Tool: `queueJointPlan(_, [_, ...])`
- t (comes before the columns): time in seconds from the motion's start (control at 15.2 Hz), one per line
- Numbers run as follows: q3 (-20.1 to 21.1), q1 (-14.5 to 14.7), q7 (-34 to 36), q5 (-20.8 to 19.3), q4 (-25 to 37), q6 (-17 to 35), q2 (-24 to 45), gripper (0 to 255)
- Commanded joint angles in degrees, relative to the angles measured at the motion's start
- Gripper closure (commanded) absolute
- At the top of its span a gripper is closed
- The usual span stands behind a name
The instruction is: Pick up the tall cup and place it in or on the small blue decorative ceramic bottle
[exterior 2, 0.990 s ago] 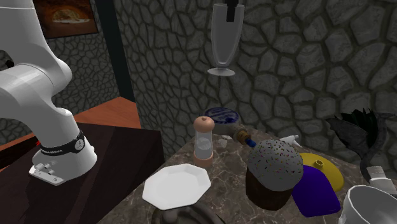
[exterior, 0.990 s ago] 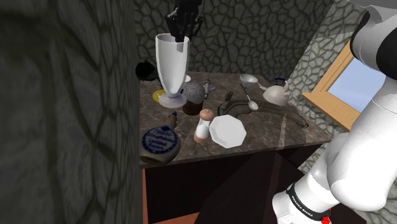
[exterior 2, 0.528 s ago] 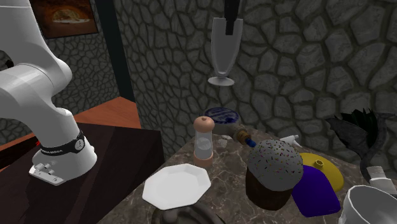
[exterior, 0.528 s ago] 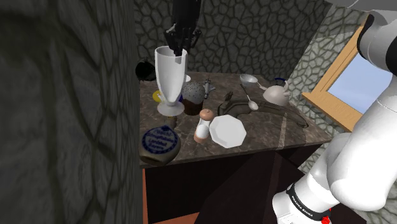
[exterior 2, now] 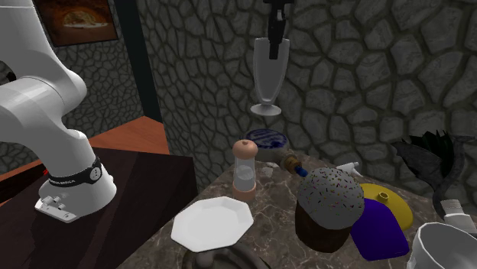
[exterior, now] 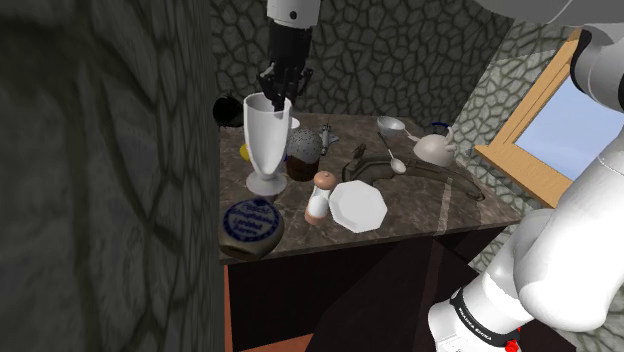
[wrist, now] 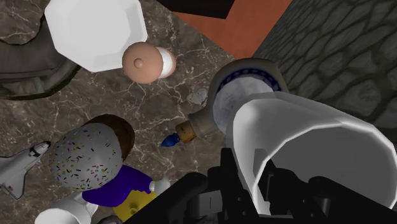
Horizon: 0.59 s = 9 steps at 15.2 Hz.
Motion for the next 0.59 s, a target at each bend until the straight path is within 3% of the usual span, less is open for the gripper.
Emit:
queueJointPlan(0.0, [-0.04, -0.06, -0.08, 0.03, -1.73, 1.7, -0.12, 255])
queueJointPlan(0.53, [-0.09, -0.12, -0.1, 0.05, -8.39, 8.17, -0.31, 255])
